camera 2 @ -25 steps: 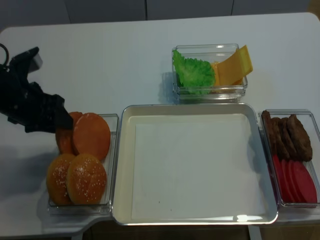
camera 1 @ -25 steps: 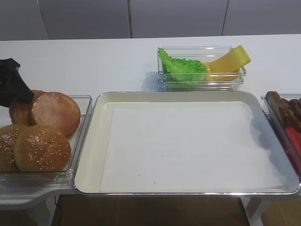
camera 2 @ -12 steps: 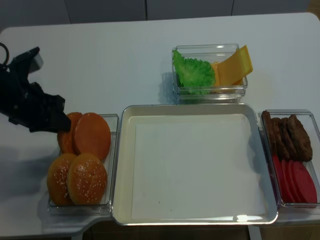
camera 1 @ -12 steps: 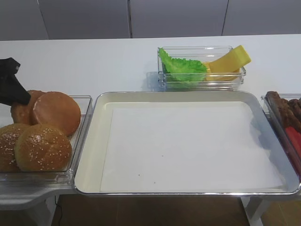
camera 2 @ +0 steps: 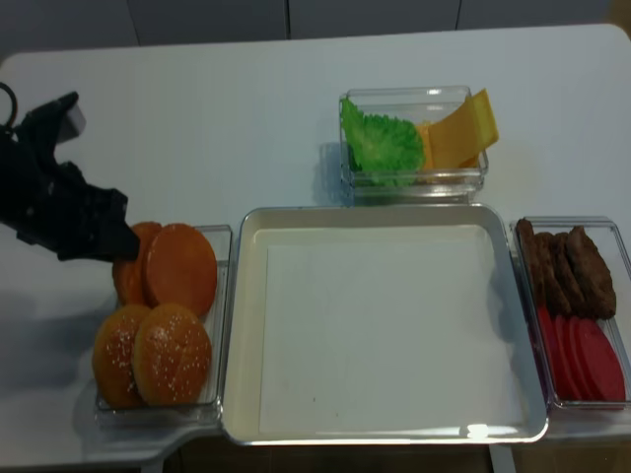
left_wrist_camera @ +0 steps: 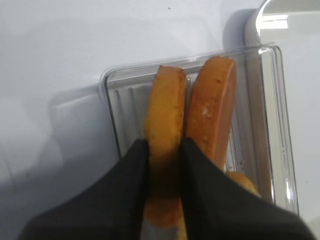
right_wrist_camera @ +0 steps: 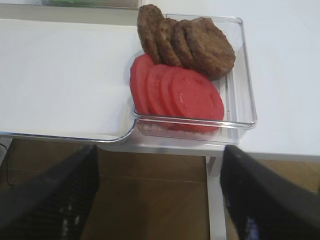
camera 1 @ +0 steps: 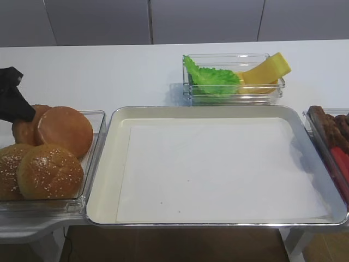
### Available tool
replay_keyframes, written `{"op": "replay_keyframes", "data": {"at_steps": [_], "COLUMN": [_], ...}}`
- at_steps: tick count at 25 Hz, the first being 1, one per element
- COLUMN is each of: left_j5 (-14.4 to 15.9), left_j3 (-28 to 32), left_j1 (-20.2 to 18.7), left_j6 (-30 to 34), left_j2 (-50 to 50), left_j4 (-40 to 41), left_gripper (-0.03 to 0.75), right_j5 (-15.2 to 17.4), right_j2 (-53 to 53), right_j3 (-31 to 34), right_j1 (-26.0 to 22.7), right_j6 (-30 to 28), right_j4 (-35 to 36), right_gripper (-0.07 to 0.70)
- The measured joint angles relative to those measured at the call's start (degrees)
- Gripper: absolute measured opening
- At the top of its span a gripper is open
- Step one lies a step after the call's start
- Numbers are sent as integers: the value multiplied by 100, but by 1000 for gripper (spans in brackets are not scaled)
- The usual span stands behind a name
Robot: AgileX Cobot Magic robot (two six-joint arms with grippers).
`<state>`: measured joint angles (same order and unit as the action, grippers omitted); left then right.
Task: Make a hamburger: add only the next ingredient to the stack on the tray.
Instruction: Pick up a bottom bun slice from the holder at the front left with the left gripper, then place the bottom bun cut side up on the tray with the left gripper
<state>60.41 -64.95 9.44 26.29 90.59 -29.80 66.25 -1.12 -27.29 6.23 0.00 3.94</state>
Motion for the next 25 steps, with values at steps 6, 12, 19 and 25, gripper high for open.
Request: {"op": "replay_keyframes", "data": {"at_steps": [6, 12, 19, 25], "left_j5": [-84, 86, 604, 478], "left_j3": [-38, -530, -1257, -1528], "left_j1": [0, 0, -192, -892], "left_j6": [75, 86, 244, 150], "left_j2": [-357, -658, -943, -1115], "left_j4": [8, 21, 410, 605], "left_gripper": [142, 141, 139, 139], "right_j5": [0, -10, -19, -19], "right_j2": [0, 0, 0, 0], "right_j3": [0, 0, 0, 0], "right_j1": [0, 0, 0, 0], "right_j6": [0, 0, 0, 0], "right_j4": [0, 0, 0, 0], "right_gripper": [573, 573, 573, 573]}}
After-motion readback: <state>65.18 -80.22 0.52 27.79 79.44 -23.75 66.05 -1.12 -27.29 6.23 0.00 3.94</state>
